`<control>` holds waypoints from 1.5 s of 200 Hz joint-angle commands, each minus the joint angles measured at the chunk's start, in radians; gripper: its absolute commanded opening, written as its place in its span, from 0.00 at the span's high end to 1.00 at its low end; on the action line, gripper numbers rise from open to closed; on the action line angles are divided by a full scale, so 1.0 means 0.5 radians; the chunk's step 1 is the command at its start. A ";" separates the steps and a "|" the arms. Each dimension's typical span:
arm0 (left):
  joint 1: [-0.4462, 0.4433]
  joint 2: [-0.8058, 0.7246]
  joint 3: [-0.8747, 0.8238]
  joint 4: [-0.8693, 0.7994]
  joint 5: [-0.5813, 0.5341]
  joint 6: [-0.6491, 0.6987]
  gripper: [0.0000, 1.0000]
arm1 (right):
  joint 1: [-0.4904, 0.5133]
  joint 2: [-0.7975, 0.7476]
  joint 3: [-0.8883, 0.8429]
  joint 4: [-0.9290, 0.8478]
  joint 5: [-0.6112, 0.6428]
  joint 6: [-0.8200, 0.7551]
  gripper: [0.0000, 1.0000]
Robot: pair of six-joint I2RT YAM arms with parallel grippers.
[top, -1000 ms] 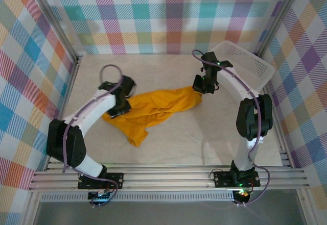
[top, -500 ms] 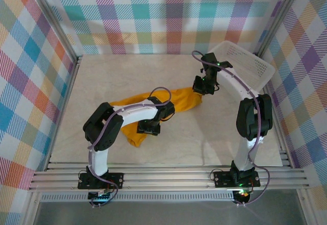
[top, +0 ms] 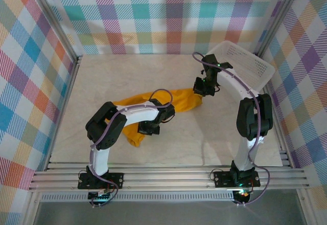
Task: Fold and stack the t-shirts
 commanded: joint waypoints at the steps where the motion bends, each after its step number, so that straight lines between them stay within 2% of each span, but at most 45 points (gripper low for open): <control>1: 0.056 -0.166 0.020 -0.197 -0.313 -0.108 1.00 | -0.016 -0.069 -0.003 -0.013 -0.018 -0.034 1.00; 50: 0.446 -1.131 -0.121 -0.485 -0.562 -0.482 1.00 | -0.015 -0.177 0.053 -0.119 0.152 -0.002 1.00; 85: 0.868 -1.608 -0.308 -0.560 -0.517 -0.541 1.00 | -0.019 -0.230 0.024 -0.260 0.209 0.120 1.00; 102: 0.998 -1.738 -0.379 -0.610 -0.543 -0.583 1.00 | -0.021 -0.242 -0.040 -0.286 0.178 0.208 0.92; 120: 1.091 -1.823 -0.453 -0.609 -0.530 -0.603 1.00 | -0.074 -0.229 -0.171 -0.164 0.082 0.252 0.71; 148: 1.116 -1.842 -0.549 -0.563 -0.436 -0.606 1.00 | -0.275 0.005 -0.130 -0.056 -0.200 0.226 0.56; 173: 1.118 -1.823 -0.577 -0.550 -0.397 -0.597 1.00 | -0.275 -0.005 -0.201 -0.051 -0.166 0.114 0.52; 202: 1.121 -1.824 -0.578 -0.539 -0.391 -0.569 1.00 | -0.138 -0.388 -0.720 0.182 -0.150 0.103 0.50; 225: 1.121 -1.806 -0.578 -0.529 -0.377 -0.560 1.00 | 0.026 -0.488 -0.959 0.194 -0.156 0.089 0.53; 247: 1.122 -1.786 -0.563 -0.513 -0.369 -0.545 1.00 | 0.135 -0.466 -1.046 0.200 -0.133 0.106 0.57; 277: 1.122 -1.753 -0.532 -0.499 -0.368 -0.516 1.00 | 0.166 -0.311 -1.013 0.124 -0.009 0.084 0.63; 300: 1.119 -1.734 -0.504 -0.495 -0.371 -0.504 1.00 | 0.175 -0.264 -0.986 0.090 0.085 0.045 0.60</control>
